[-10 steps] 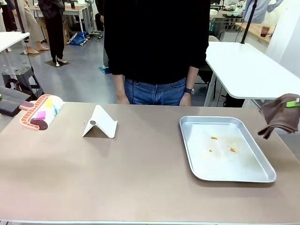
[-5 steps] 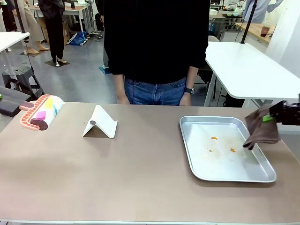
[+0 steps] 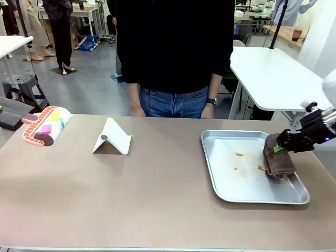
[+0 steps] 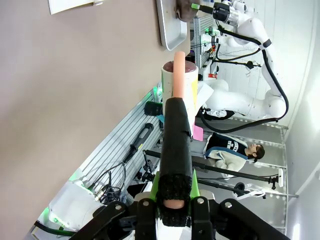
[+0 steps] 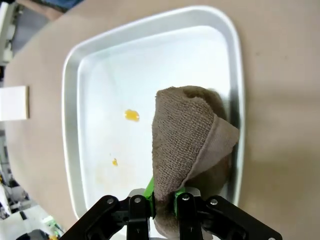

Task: Clean the surface of the table.
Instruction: Clean the area not pointed to by the person.

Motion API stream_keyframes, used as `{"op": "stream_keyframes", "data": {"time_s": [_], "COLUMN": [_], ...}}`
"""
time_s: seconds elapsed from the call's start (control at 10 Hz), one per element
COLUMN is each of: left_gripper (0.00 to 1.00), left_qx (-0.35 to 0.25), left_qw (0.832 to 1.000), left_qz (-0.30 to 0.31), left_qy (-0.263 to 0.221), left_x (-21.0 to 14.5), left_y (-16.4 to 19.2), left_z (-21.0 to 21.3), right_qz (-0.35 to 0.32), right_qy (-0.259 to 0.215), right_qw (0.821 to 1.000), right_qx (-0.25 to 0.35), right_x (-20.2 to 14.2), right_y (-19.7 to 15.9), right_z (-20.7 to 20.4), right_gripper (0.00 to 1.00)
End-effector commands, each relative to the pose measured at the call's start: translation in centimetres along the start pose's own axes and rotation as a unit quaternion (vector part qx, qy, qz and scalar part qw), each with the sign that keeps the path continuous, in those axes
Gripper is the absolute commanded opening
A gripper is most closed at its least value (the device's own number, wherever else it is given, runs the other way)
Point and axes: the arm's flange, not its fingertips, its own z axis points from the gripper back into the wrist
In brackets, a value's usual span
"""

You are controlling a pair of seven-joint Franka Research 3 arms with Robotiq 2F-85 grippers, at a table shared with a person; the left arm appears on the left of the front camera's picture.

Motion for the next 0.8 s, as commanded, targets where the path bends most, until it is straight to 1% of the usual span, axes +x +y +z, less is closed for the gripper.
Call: {"op": "stream_keyframes", "data": {"time_s": [0.0,0.2,0.3,0.7], "left_gripper": [0.22,0.22,0.22,0.22], "left_qx": [-0.002,-0.002,-0.002,-0.002], "left_qw": [1.0,1.0,1.0,1.0], "left_qz": [-0.003,-0.003,-0.003,-0.003], "left_qy": [0.0,0.0,0.0,0.0], "left_x": [-0.2,-0.2,-0.2,-0.2], "left_y": [-0.4,-0.4,-0.4,-0.4], "left_z": [0.0,0.0,0.0,0.0], "right_qz": [-0.007,-0.014,-0.019,0.019], "right_qy": [0.018,0.03,0.038,0.108], "right_qw": [1.0,0.998,0.998,0.991], "right_qx": [0.02,0.049,0.048,0.081], "right_x": [1.7,1.7,1.7,0.9], "right_y": [0.5,0.9,1.3,4.6], "right_z": [-1.9,-4.6,-6.1,-11.5], "right_gripper": [0.12,0.12,0.12,0.12]}}
